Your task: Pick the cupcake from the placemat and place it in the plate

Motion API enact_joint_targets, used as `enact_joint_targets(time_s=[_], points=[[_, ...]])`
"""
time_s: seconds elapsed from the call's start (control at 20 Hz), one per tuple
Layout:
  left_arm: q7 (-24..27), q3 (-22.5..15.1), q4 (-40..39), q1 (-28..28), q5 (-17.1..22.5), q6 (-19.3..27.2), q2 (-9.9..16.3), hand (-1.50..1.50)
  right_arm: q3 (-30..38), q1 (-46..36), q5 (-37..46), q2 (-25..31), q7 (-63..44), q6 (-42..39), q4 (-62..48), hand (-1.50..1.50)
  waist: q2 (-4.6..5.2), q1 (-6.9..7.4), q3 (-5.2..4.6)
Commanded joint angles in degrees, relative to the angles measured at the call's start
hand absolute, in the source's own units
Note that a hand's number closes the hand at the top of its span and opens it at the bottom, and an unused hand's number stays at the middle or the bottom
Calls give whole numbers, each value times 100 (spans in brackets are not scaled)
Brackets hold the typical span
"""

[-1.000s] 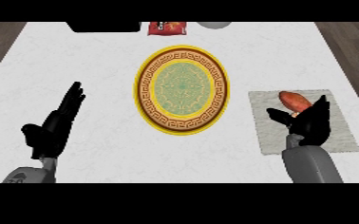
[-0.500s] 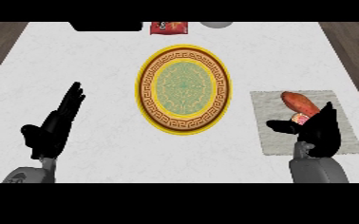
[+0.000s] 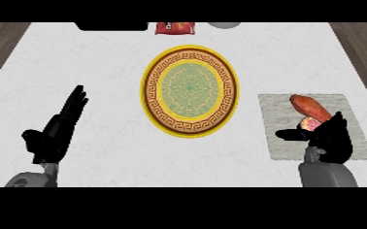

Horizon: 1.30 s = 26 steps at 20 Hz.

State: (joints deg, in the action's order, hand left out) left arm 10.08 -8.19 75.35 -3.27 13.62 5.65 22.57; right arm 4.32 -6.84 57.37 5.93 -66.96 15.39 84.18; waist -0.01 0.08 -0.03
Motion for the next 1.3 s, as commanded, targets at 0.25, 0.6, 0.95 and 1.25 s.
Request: enact_joint_targets(time_s=[0.25,0.6,0.95,1.25], points=[[181,80,-255,-92,-249,-62,-359,0,531,-273,-504,-91,412,-190,-987,150,10,3,3],[68,427,-279,-98,-474,-315,-369,0,531,-320,-385,-50,901,83,-1186,150,5,3,3],[-32,323,-58,63,-510,-195,-529,0,-1142,1299,279,-571,1532,-182,522,150,-52,-118,-6],[-311,469,128,-10,-444,-188,-380,0,-2558,2929,1592,-126,1916,97,2104,150,-55,-170,-9]])
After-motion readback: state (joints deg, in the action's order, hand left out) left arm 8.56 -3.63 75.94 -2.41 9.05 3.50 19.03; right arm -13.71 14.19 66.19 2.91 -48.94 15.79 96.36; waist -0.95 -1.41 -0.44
